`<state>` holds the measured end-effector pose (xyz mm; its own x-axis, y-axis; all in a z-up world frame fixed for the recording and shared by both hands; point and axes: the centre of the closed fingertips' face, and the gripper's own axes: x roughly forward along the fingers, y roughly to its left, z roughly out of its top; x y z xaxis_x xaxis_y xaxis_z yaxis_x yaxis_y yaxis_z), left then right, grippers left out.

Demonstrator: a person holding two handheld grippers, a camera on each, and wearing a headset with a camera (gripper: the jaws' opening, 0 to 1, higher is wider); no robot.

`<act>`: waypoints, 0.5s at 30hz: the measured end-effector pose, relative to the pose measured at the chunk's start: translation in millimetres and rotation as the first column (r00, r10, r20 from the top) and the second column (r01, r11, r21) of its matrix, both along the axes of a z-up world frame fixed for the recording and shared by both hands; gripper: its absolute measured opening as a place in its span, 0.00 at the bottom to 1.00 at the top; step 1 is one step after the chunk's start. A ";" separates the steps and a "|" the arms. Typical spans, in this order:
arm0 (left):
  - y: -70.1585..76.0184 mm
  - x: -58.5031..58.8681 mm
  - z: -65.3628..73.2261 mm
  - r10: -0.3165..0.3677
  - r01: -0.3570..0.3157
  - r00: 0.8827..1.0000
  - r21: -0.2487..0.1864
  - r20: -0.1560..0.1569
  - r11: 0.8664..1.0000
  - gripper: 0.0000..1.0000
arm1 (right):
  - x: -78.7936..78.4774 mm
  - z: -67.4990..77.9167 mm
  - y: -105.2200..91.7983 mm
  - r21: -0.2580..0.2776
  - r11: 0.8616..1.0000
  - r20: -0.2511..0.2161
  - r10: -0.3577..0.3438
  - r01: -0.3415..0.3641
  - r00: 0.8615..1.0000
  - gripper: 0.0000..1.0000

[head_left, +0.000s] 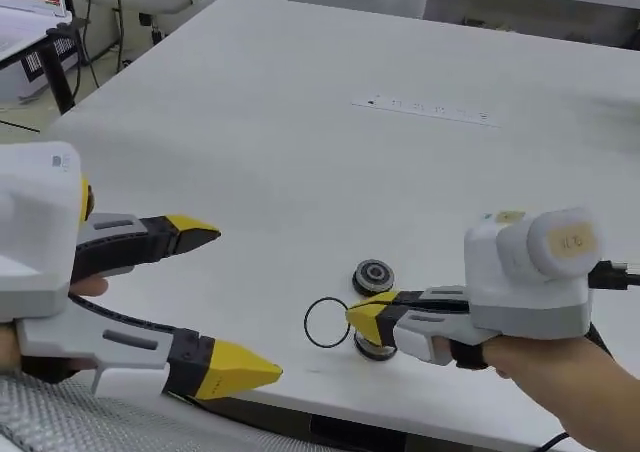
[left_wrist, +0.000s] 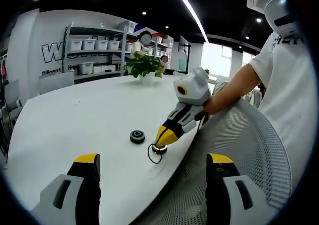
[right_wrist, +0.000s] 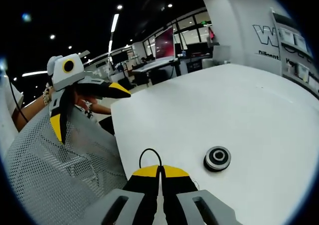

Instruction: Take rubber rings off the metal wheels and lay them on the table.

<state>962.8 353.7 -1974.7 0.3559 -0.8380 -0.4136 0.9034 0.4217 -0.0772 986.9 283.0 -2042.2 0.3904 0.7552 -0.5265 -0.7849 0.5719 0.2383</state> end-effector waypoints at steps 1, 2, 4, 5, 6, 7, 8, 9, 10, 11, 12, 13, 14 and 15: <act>-0.2 -0.4 -0.5 -0.003 0.003 1.000 0.002 -0.003 1.000 0.85 | -1.0 -1.9 1.0 -0.010 1.000 0.001 0.004 -0.004 1.000 0.00; -0.3 -0.7 -0.8 -0.004 0.004 1.000 0.002 -0.005 1.000 0.85 | -1.1 -3.6 1.4 -0.021 1.000 0.004 0.008 -0.007 1.000 0.00; -0.4 -1.0 -1.0 -0.005 0.005 1.000 0.001 -0.009 1.000 0.85 | -1.8 -7.5 2.8 -0.045 0.999 0.009 0.016 -0.015 1.000 0.00; -0.5 -1.0 -0.9 -0.004 0.004 1.000 -0.001 -0.010 1.000 0.85 | -1.7 -9.9 3.4 -0.059 0.998 0.018 0.022 -0.020 1.000 0.00; -0.5 -0.9 -0.7 -0.004 0.004 1.000 -0.003 -0.010 1.000 0.85 | -1.9 -11.3 3.9 -0.066 0.997 0.020 0.026 -0.025 0.999 0.00; -0.6 -0.9 -0.6 -0.003 0.003 1.000 -0.005 -0.010 1.000 0.85 | -2.4 -12.7 4.4 -0.074 0.997 0.021 0.030 -0.028 0.999 0.00; -0.3 -0.7 -0.7 -0.001 0.001 1.000 -0.004 -0.011 1.000 0.85 | -2.6 -13.9 4.7 -0.080 0.996 0.023 0.034 -0.032 0.999 0.00; -0.2 -0.6 -0.8 0.000 0.000 1.000 -0.004 -0.012 1.000 0.85 | -2.9 -15.6 5.2 -0.088 0.995 0.025 0.038 -0.036 0.999 0.00; -0.2 -0.5 -0.6 0.001 -0.001 1.000 -0.006 -0.012 1.000 0.85 | -3.3 -16.8 5.4 -0.093 0.995 0.023 0.043 -0.040 0.999 0.00; -0.3 -0.4 -0.5 0.001 -0.001 1.000 -0.008 -0.012 1.000 0.85 | -4.5 -18.3 5.8 -0.101 0.994 0.020 0.053 -0.050 0.998 0.00; -0.2 -0.3 -0.5 0.002 -0.002 1.000 -0.009 -0.014 1.000 0.85 | -4.5 -18.7 5.9 -0.105 0.993 0.022 0.057 -0.055 0.998 0.00; 0.0 -0.2 -1.0 0.004 -0.004 1.000 -0.008 -0.017 1.000 0.85 | -4.5 -19.0 6.0 -0.109 0.992 0.023 0.059 -0.056 0.998 0.00; 0.1 -0.2 -1.5 0.005 -0.005 1.000 -0.007 -0.020 1.000 0.85 | -4.1 -19.3 5.6 -0.113 0.992 0.024 0.058 -0.055 0.998 0.00; -0.1 -0.5 -1.7 0.003 -0.004 1.000 -0.008 -0.023 1.000 0.85 | -3.7 -19.2 5.5 -0.114 0.992 0.027 0.057 -0.054 0.998 0.00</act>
<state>962.3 353.7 -1976.5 0.3491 -0.8402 -0.4149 0.8999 0.4241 -0.1016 983.2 288.5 -2061.4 0.3664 0.7124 -0.5985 -0.8220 0.5493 0.1506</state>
